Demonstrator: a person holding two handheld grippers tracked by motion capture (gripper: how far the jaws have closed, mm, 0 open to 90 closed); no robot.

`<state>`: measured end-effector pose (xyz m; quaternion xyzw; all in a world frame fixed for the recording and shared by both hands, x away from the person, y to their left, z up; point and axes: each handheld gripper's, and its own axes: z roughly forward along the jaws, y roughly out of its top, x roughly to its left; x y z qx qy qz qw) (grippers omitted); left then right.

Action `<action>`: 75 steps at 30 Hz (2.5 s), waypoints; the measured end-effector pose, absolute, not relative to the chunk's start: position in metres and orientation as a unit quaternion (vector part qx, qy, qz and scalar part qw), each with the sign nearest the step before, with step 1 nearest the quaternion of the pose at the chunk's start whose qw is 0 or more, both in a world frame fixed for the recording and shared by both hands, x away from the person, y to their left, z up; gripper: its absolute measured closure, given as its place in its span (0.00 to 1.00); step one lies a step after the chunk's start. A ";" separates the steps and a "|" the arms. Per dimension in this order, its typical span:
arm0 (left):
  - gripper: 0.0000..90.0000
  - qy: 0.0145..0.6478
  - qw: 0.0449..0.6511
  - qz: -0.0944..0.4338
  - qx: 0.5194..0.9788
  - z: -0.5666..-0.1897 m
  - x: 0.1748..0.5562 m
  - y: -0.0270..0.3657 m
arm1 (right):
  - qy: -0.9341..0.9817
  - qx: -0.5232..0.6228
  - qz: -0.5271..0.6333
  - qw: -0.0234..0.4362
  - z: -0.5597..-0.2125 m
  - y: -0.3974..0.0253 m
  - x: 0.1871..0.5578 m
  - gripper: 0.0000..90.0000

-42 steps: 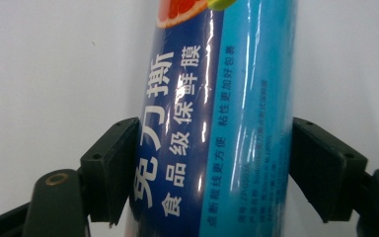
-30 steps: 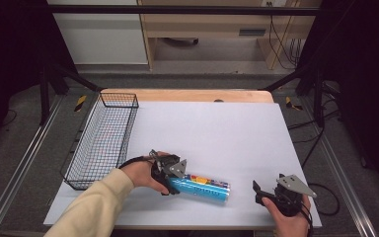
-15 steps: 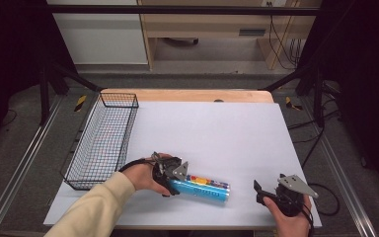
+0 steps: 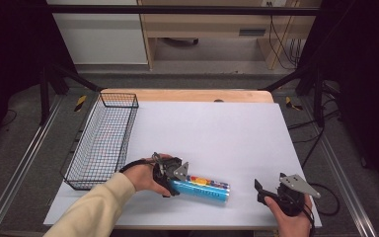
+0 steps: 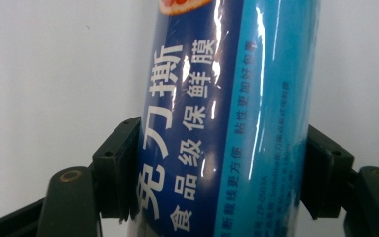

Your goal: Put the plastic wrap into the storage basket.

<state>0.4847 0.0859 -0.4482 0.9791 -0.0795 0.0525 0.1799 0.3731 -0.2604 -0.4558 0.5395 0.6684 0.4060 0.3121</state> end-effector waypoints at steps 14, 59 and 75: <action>0.34 -0.059 0.179 0.039 0.981 -0.447 0.477 0.087 | 0.668 0.538 0.410 0.311 -0.455 -0.262 0.373 0.12; 0.36 -0.022 0.202 0.008 0.979 -0.444 0.463 0.098 | 0.661 0.545 0.412 0.310 -0.455 -0.263 0.373 0.13; 0.36 0.013 0.237 0.017 0.971 -0.438 0.460 0.104 | 0.662 0.545 0.412 0.310 -0.455 -0.263 0.373 0.13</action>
